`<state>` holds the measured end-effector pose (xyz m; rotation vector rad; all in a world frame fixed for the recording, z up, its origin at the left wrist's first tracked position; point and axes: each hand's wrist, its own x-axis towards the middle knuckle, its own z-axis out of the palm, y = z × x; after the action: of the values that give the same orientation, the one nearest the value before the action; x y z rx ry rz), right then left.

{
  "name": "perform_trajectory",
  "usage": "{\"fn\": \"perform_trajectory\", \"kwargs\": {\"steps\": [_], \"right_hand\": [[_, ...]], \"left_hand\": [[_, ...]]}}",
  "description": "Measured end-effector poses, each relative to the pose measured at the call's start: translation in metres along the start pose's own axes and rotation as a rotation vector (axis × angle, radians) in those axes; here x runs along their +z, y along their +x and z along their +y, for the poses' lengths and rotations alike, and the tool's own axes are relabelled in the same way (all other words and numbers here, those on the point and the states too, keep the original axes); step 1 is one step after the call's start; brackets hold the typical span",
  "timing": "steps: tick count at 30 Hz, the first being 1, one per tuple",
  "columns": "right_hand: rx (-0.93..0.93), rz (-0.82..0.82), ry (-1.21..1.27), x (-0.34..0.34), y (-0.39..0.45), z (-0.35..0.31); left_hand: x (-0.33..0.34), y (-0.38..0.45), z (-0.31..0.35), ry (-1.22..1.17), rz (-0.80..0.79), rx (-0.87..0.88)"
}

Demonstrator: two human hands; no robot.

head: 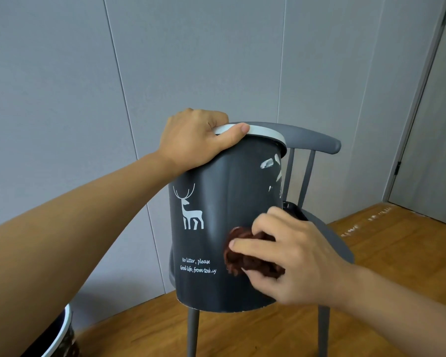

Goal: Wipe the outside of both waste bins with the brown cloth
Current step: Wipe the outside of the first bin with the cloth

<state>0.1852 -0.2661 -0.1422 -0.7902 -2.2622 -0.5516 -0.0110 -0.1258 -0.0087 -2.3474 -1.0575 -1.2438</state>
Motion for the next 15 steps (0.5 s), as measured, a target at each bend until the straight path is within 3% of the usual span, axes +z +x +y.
{"fn": "perform_trajectory", "kwargs": {"steps": [3,7,11,15], "right_hand": [[0.002,0.057,-0.020,-0.007,0.013,0.010],[0.207,0.264,-0.094,-0.017,0.061,0.047],[0.198,0.220,-0.100,-0.005,0.059,0.038],[0.085,0.071,-0.028,0.012,0.006,0.003]], "left_hand": [[0.001,0.000,0.000,0.013,0.005,-0.002],[0.001,0.001,-0.001,0.017,0.011,0.004],[0.000,0.001,-0.007,-0.021,0.008,-0.011],[0.001,0.002,-0.012,-0.032,0.003,-0.032]]}}
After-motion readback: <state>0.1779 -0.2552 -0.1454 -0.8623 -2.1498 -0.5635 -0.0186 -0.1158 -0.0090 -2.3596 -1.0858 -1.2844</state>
